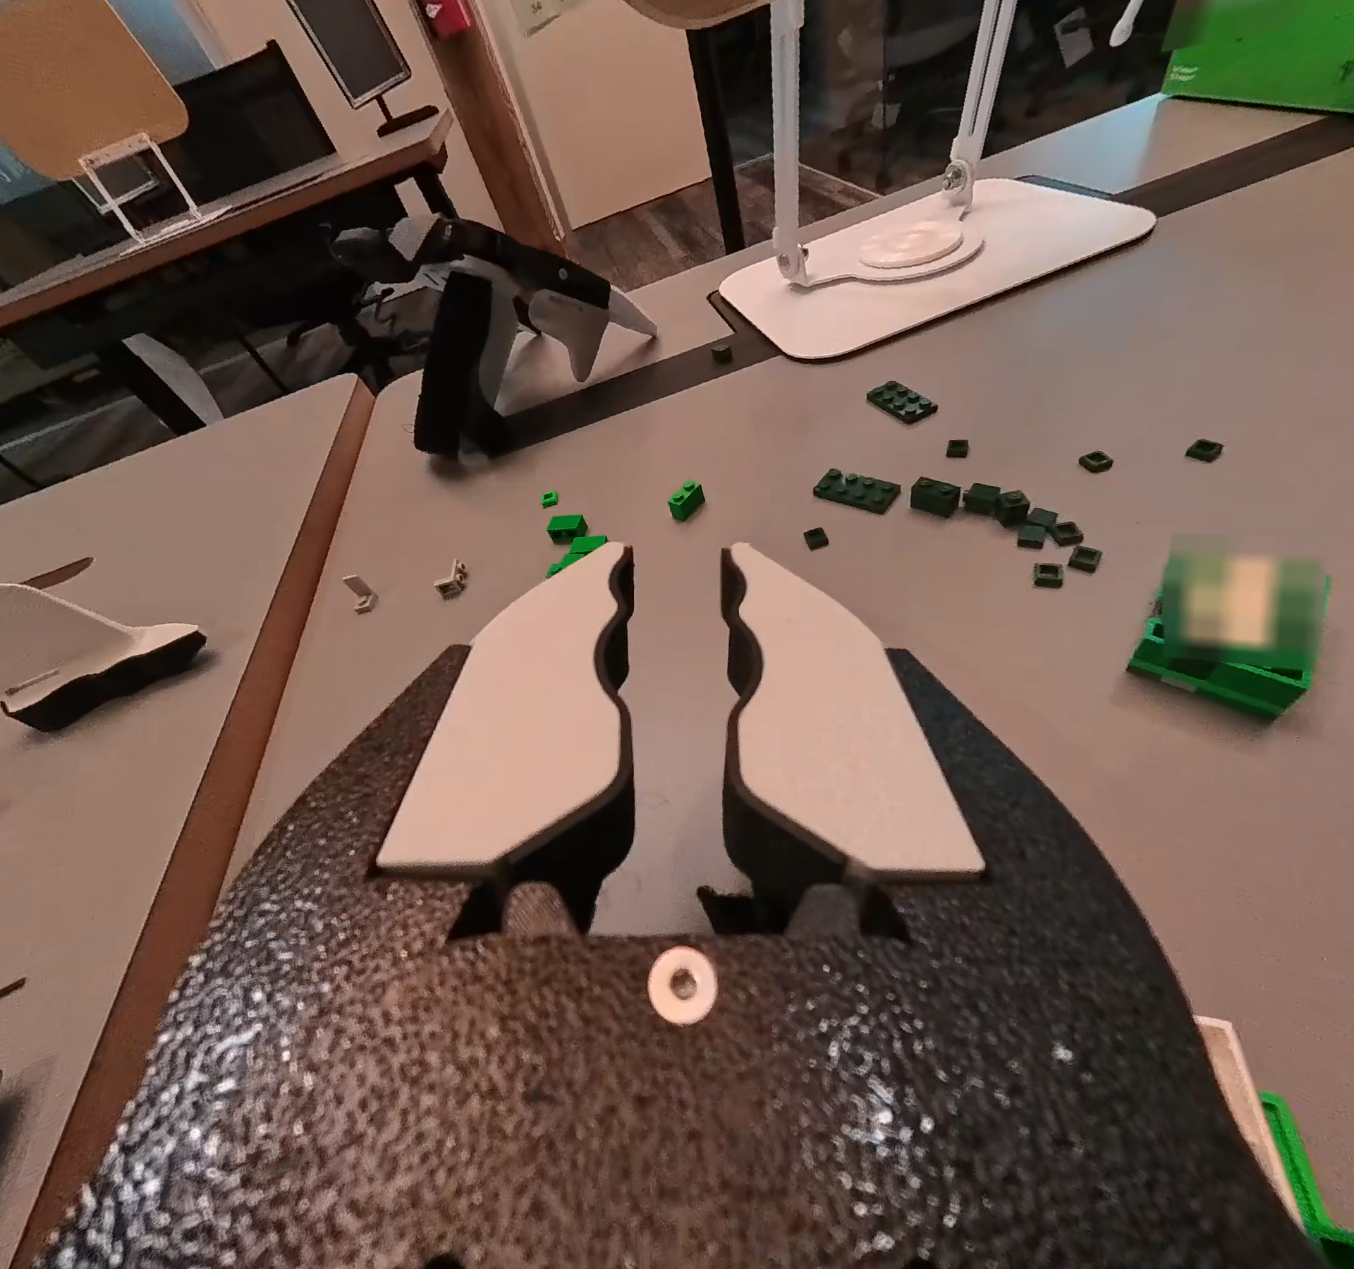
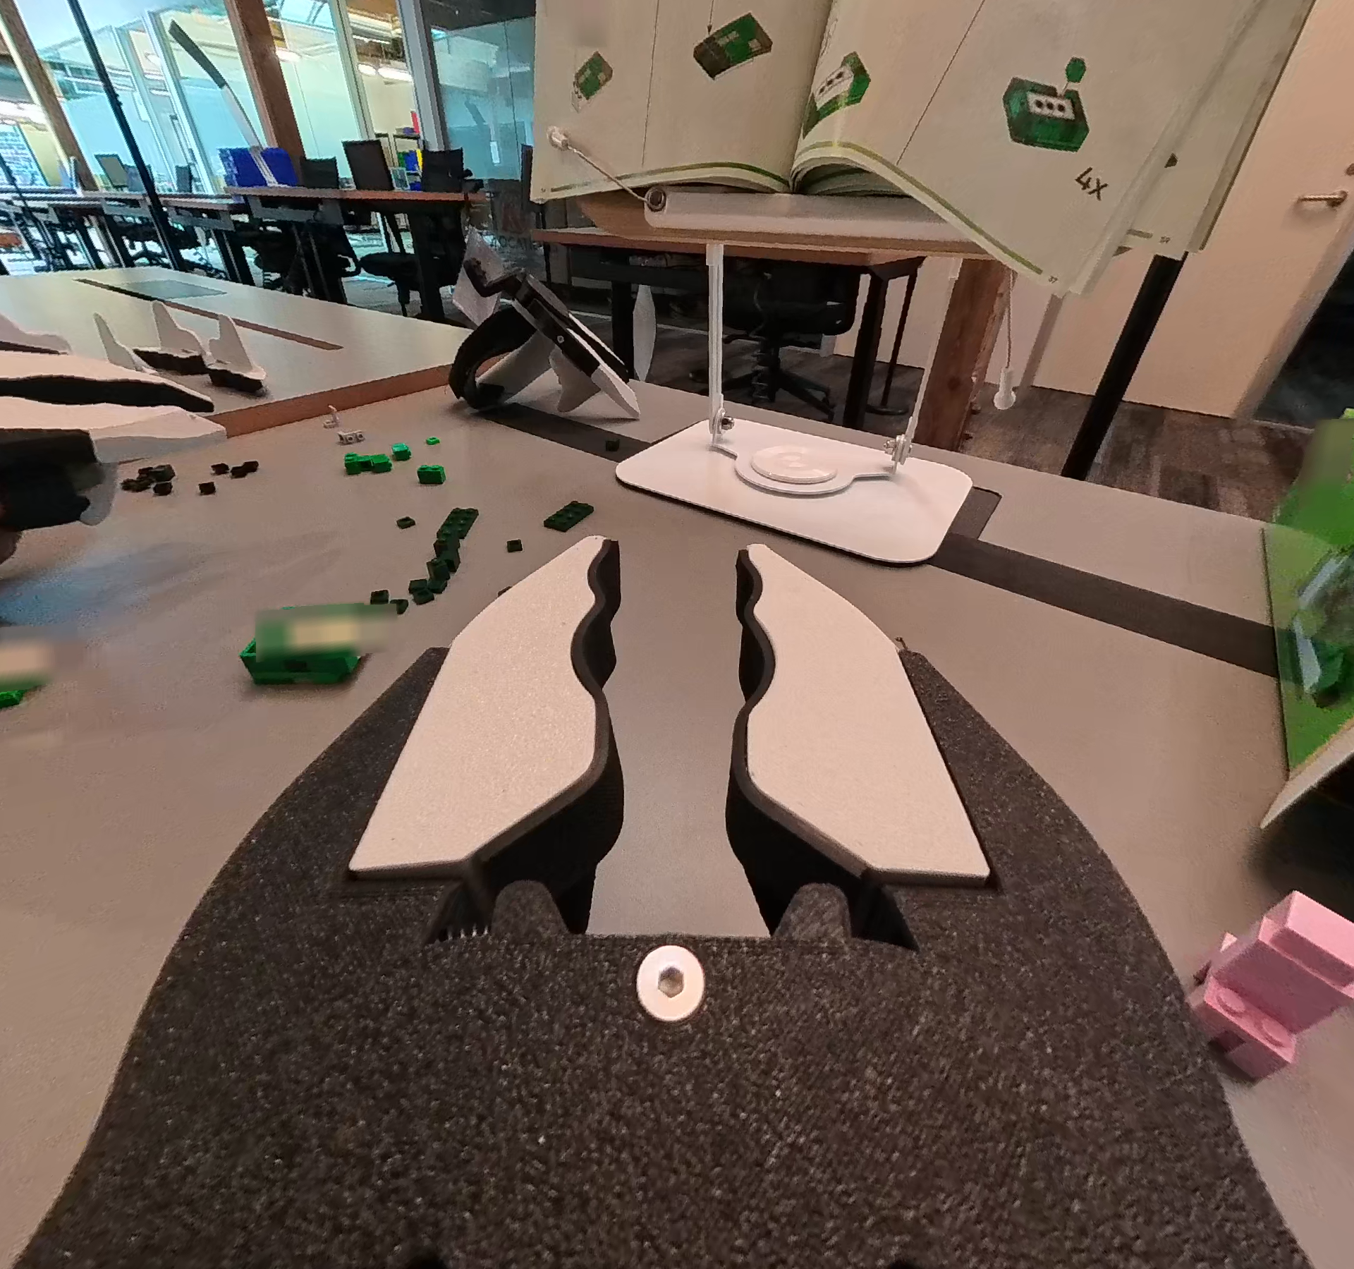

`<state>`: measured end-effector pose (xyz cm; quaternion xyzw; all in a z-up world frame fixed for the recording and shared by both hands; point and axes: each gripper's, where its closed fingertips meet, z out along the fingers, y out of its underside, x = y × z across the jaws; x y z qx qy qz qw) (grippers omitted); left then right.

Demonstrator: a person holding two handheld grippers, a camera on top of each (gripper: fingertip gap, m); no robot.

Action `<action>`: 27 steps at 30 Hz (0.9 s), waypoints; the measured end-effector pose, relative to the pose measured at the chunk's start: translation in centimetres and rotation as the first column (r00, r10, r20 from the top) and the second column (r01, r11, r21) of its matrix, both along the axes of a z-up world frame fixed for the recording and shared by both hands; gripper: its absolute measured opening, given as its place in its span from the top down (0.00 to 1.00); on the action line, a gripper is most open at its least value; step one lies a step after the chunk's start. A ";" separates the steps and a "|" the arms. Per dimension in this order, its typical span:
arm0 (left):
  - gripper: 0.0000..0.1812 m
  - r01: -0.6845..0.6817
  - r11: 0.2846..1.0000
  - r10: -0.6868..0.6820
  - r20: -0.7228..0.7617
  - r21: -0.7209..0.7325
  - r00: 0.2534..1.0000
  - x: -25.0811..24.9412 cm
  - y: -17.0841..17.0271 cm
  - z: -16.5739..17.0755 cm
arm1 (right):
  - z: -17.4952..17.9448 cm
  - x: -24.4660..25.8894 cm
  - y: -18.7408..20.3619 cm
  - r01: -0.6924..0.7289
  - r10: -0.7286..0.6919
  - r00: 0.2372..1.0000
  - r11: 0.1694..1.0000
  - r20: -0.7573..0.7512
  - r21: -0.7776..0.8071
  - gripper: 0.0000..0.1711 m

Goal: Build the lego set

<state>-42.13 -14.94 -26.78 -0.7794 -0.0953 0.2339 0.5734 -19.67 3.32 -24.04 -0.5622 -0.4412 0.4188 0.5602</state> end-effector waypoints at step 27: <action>0.88 0.006 0.999 -0.007 0.032 0.046 0.999 -0.3 -0.1 0.2 | -0.2 0.2 0.2 -0.018 0.018 1.000 0.997 -0.007 -0.077 0.83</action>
